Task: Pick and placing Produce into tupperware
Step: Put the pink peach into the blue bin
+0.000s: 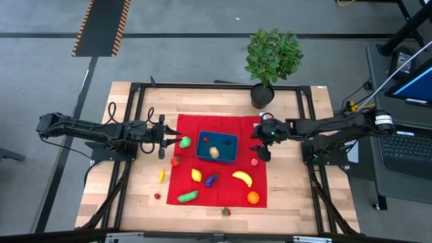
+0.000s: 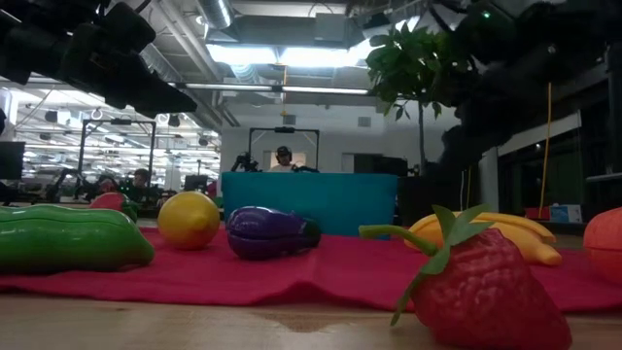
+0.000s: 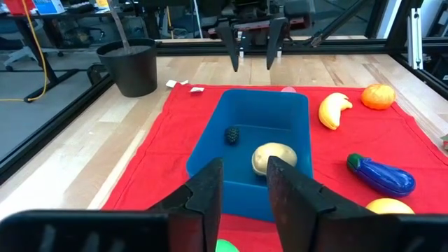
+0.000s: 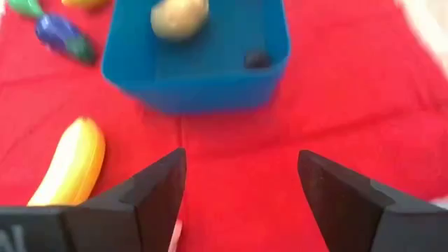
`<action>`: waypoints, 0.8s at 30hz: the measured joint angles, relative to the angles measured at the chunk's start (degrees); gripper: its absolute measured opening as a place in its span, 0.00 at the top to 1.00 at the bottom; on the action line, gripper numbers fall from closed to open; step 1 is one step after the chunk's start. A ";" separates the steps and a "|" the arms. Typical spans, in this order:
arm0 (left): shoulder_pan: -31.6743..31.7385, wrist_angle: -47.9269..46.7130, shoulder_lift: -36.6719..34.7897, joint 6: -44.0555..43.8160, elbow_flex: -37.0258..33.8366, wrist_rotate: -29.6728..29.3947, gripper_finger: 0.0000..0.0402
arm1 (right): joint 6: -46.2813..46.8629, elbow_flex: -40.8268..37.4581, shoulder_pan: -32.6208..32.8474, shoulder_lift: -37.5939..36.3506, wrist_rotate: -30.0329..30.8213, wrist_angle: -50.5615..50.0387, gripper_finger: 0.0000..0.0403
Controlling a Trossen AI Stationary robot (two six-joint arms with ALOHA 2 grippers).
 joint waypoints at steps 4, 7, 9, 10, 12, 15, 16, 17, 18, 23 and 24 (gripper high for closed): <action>0.00 0.00 0.00 -0.01 0.00 0.00 0.72 | 1.28 6.40 1.28 0.00 -0.42 -14.73 0.37; 0.00 0.00 0.00 -0.02 0.00 0.00 0.71 | 4.53 9.40 2.45 0.00 -1.24 -19.60 0.41; 0.00 0.00 0.00 -0.02 0.00 0.00 0.71 | 5.87 9.91 3.36 0.00 -2.06 -20.31 0.44; 0.00 0.00 0.00 -0.02 0.00 0.00 0.71 | 6.20 9.91 3.87 0.00 -2.21 -20.48 0.45; 0.00 0.00 0.00 -0.02 0.00 0.00 0.71 | 7.21 9.73 5.00 0.00 -2.44 -20.56 0.46; 0.00 0.00 0.00 -0.02 0.00 0.00 0.71 | 9.65 9.61 6.77 0.00 -2.56 -21.09 0.47; 0.00 0.00 0.00 -0.02 0.00 0.00 0.72 | 10.56 9.59 7.47 0.00 -2.56 -20.96 0.47; 0.00 0.00 0.00 -0.02 0.00 0.00 0.72 | 10.78 9.61 8.09 0.00 -2.56 -20.97 0.47; 0.00 0.00 0.00 -0.02 0.00 0.00 0.72 | 10.90 9.61 8.76 0.00 -2.56 -20.99 0.47; 0.00 0.00 0.00 -0.54 0.00 0.00 0.73 | 14.33 9.59 12.45 0.02 -0.73 -20.87 0.48; 0.00 0.00 0.00 -1.12 0.00 0.00 0.72 | 15.07 9.59 13.20 0.00 0.18 -20.84 0.48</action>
